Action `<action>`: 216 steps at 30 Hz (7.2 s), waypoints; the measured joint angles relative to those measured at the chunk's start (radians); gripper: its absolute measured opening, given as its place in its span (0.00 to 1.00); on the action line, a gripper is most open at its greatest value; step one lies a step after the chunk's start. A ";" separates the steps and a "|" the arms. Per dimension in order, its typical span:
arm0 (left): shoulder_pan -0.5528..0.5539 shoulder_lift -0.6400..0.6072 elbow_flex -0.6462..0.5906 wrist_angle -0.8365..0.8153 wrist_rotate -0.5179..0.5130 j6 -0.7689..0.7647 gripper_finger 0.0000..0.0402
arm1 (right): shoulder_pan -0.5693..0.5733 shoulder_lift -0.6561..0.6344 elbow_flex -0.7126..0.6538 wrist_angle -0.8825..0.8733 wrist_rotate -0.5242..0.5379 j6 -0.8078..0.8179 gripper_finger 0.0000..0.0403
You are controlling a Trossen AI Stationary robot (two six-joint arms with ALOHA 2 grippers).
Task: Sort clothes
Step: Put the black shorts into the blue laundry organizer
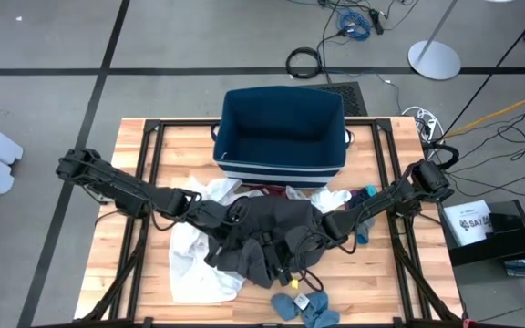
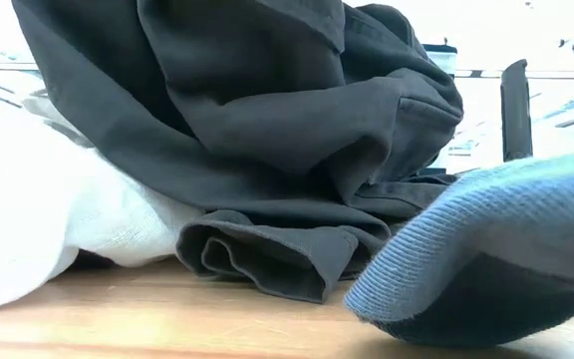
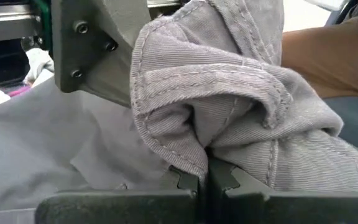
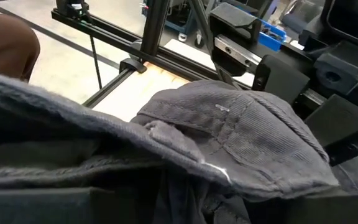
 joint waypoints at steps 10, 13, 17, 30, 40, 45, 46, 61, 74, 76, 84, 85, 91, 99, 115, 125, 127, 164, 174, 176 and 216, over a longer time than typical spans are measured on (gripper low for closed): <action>-0.062 0.001 -0.002 0.061 -0.063 -0.032 0.00 | 0.001 -0.001 0.002 0.008 -0.012 -0.024 0.45; -0.075 0.001 -0.002 0.071 -0.063 -0.055 0.00 | 0.002 0.000 0.002 0.007 -0.029 -0.040 0.45; -0.079 0.003 -0.001 0.082 -0.045 -0.005 0.00 | 0.003 0.002 0.001 0.049 -0.107 -0.088 0.45; -0.082 0.012 0.004 0.049 -0.259 0.064 0.00 | 0.001 0.004 -0.004 0.057 -0.090 -0.055 0.45; -0.079 -0.118 0.005 -0.115 -0.419 -0.036 0.00 | -0.001 0.004 0.000 0.052 0.112 0.035 0.45; -0.079 -0.140 0.005 -0.117 -0.455 -0.131 0.00 | -0.019 0.004 -0.001 0.102 0.189 0.117 0.45; -0.079 -0.135 0.005 -0.121 -0.457 -0.141 0.00 | -0.028 0.004 -0.002 0.101 0.174 0.141 0.45; -0.150 -0.161 0.004 -0.240 -0.413 -0.254 0.00 | -0.054 0.004 -0.001 -0.005 0.214 0.158 0.45; -0.171 -0.241 0.006 -0.253 -0.578 -0.211 0.00 | -0.115 0.003 -0.002 0.002 0.129 0.227 0.45; -0.167 -0.204 0.004 -0.236 -0.579 -0.207 0.00 | -0.109 0.003 -0.001 0.036 0.061 0.218 0.45; -0.146 -0.103 0.004 -0.116 -0.564 -0.139 0.00 | -0.085 0.003 -0.002 0.066 -0.035 0.220 0.45; -0.143 -0.096 0.004 -0.097 -0.550 -0.127 0.00 | -0.082 0.003 -0.002 0.071 -0.035 0.219 0.45; -0.138 -0.075 0.002 -0.025 -0.520 -0.054 0.03 | -0.069 0.055 -0.002 0.135 -0.041 0.209 0.45; -0.145 -0.076 0.003 -0.004 -0.529 -0.071 0.19 | -0.072 0.106 -0.001 0.254 -0.043 0.172 0.45; -0.144 -0.095 0.004 -0.050 -0.650 -0.152 0.47 | -0.080 0.120 -0.003 0.270 -0.062 0.194 0.08; -0.147 -0.282 0.003 -0.330 -0.583 -0.318 0.47 | -0.079 0.099 -0.002 0.176 -0.001 0.184 0.01; -0.148 -0.323 0.003 -0.396 -0.570 -0.363 0.47 | -0.078 0.076 -0.002 0.121 0.041 0.178 0.01; -0.230 -0.467 -0.341 0.205 -0.708 -0.280 0.47 | 0.025 -0.563 -0.002 0.245 0.366 -0.222 0.00; -0.172 -0.467 -0.341 0.204 -0.687 -0.266 0.47 | -0.023 -0.566 -0.001 0.229 0.062 -0.203 0.00; -0.167 -0.467 -0.341 0.204 -0.665 -0.260 0.47 | -0.003 -0.578 -0.001 0.074 0.055 -0.073 0.00; 0.028 -0.166 -0.308 0.474 -0.260 -0.262 0.47 | 0.049 -0.083 0.030 -0.695 -0.061 0.762 0.22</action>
